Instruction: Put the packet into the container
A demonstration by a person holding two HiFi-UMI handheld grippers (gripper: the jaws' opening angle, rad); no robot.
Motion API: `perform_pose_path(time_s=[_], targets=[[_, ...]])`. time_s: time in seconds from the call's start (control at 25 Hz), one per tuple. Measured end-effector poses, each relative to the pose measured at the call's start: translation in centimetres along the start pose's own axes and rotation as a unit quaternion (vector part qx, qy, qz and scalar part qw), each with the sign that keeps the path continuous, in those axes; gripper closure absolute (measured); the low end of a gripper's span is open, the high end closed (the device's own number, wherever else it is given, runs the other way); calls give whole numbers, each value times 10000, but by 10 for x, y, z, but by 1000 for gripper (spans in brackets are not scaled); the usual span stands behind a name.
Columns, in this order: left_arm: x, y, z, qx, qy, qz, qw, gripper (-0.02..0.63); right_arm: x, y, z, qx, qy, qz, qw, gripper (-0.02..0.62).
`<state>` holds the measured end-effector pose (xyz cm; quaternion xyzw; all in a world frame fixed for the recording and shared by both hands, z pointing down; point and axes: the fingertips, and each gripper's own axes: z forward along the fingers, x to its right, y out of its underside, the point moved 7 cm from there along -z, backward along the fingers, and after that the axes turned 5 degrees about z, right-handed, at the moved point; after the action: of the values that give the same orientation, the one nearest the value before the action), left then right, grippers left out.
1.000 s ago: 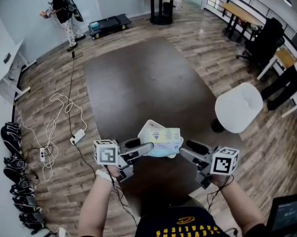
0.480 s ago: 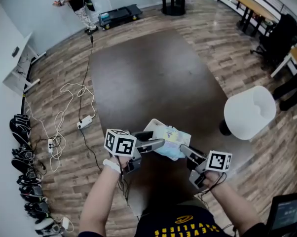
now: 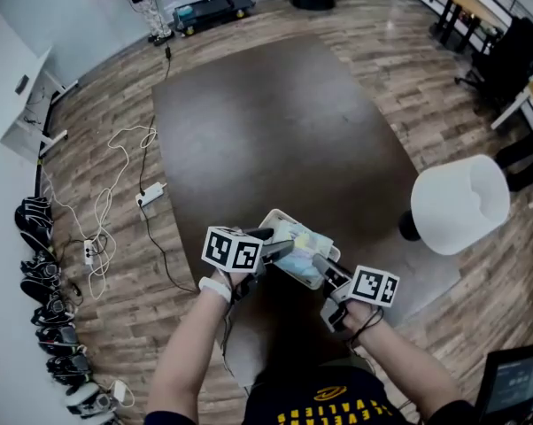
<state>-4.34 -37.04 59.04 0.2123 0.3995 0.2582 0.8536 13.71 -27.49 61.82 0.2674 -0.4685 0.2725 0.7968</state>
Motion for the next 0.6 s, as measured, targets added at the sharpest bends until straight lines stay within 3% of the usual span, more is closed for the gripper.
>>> perform_pose_path(time_s=[0.24,0.44,0.6], targets=[[-11,-2,16,-621,-162,373,9972,369,2,4,6,48,646,-89,9979,476],[-17,-3,31,-1354,-446,807,9865,391,3,6,10,-271,1323,-477,9897,476],[-18,-8,37,-1474,-497,931,9834,391,2,3,14,-482,1631,-668,9832,472]])
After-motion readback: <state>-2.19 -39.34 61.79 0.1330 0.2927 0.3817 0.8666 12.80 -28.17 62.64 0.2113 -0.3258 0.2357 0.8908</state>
